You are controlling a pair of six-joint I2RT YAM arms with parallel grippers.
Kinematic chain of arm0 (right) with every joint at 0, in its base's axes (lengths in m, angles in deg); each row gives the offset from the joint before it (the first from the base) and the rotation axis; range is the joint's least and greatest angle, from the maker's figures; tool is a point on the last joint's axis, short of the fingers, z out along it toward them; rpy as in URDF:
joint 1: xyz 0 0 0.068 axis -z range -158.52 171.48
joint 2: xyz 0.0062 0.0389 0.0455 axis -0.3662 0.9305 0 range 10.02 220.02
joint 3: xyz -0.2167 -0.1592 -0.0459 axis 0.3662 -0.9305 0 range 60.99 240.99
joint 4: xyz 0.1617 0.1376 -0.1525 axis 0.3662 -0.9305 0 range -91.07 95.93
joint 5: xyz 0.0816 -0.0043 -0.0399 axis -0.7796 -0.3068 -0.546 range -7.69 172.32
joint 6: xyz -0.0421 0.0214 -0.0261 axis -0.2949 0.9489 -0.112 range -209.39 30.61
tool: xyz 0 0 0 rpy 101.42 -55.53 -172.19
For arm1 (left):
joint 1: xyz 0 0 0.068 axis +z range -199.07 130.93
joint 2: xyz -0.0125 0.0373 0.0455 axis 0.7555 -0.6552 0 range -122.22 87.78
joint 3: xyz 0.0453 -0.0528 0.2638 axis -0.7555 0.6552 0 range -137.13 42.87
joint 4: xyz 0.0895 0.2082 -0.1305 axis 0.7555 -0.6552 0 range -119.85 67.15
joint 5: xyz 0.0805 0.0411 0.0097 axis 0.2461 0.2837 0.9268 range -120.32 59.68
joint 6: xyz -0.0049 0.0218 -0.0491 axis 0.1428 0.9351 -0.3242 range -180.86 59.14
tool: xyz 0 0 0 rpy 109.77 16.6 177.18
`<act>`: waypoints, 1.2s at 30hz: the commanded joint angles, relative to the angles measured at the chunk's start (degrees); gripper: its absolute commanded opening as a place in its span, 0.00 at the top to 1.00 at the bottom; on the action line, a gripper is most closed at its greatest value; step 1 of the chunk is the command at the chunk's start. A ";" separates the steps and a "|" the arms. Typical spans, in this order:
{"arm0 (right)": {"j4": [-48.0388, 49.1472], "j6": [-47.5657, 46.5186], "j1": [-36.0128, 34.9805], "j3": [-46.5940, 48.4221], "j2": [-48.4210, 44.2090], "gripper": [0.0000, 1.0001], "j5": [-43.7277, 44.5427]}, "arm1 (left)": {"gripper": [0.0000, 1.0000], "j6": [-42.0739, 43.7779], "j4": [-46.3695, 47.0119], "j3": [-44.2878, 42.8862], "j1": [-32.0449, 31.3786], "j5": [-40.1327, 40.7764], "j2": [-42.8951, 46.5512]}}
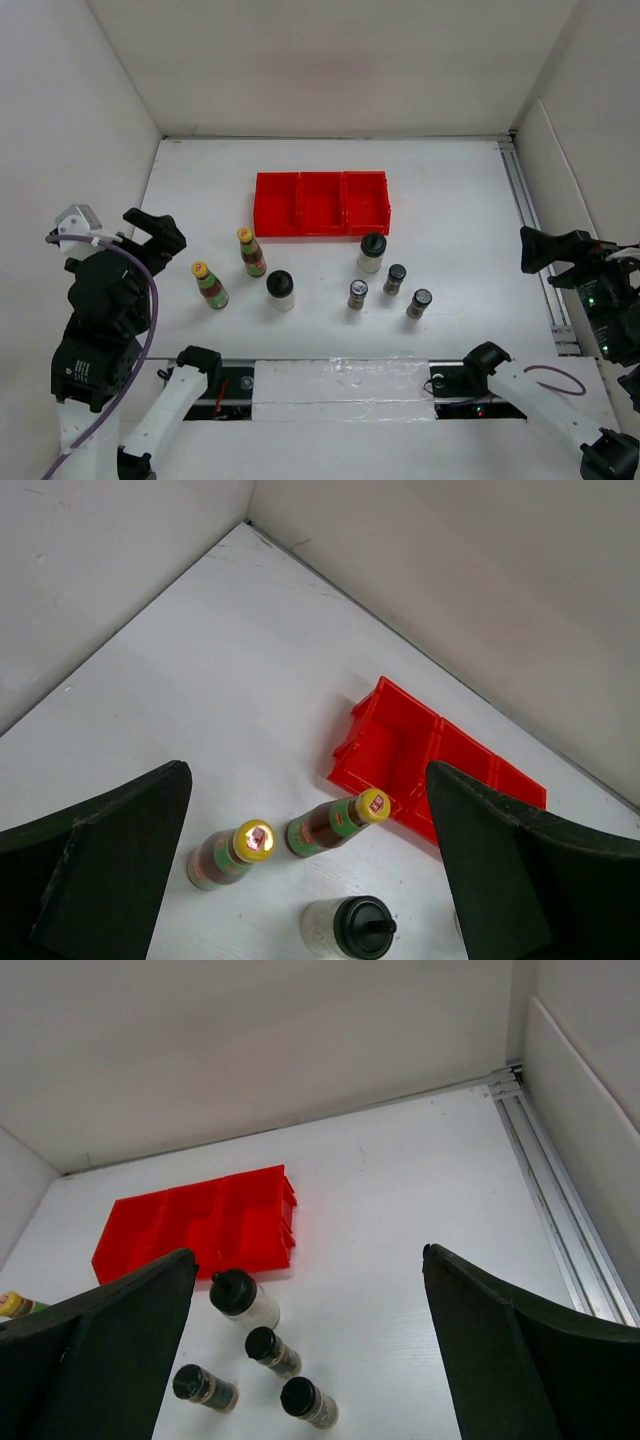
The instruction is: Organize the condiment bottles
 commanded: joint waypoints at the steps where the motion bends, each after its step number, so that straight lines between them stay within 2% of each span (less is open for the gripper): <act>1: 2.24 -1.13 0.26 1.32 -0.70 0.00 -0.27 | 0.01 1.00 -0.43 -2.33 -0.11 0.21 0.21; 10: 3.83 -1.66 0.26 -1.58 -1.59 0.00 -7.91 | 0.01 0.03 -0.43 -1.20 -0.11 -4.36 0.13; 16: 1.37 -0.96 0.26 -2.02 3.59 0.00 -12.05 | 0.01 -5.06 -4.38 4.95 -0.11 0.12 -9.08; 23: 2.51 -1.05 0.26 -5.36 3.25 0.00 -15.66 | 0.01 -9.45 -2.89 11.28 -0.11 -4.36 -15.69; 30: 3.47 -1.84 0.26 -8.61 0.09 0.00 -15.14 | 0.01 -23.07 -13.16 10.58 -0.11 1.00 -25.27; 36: 4.27 -2.28 -0.26 -8.97 -0.01 0.00 -17.15 | 0.01 -29.93 -15.45 11.99 -0.11 -0.49 -24.93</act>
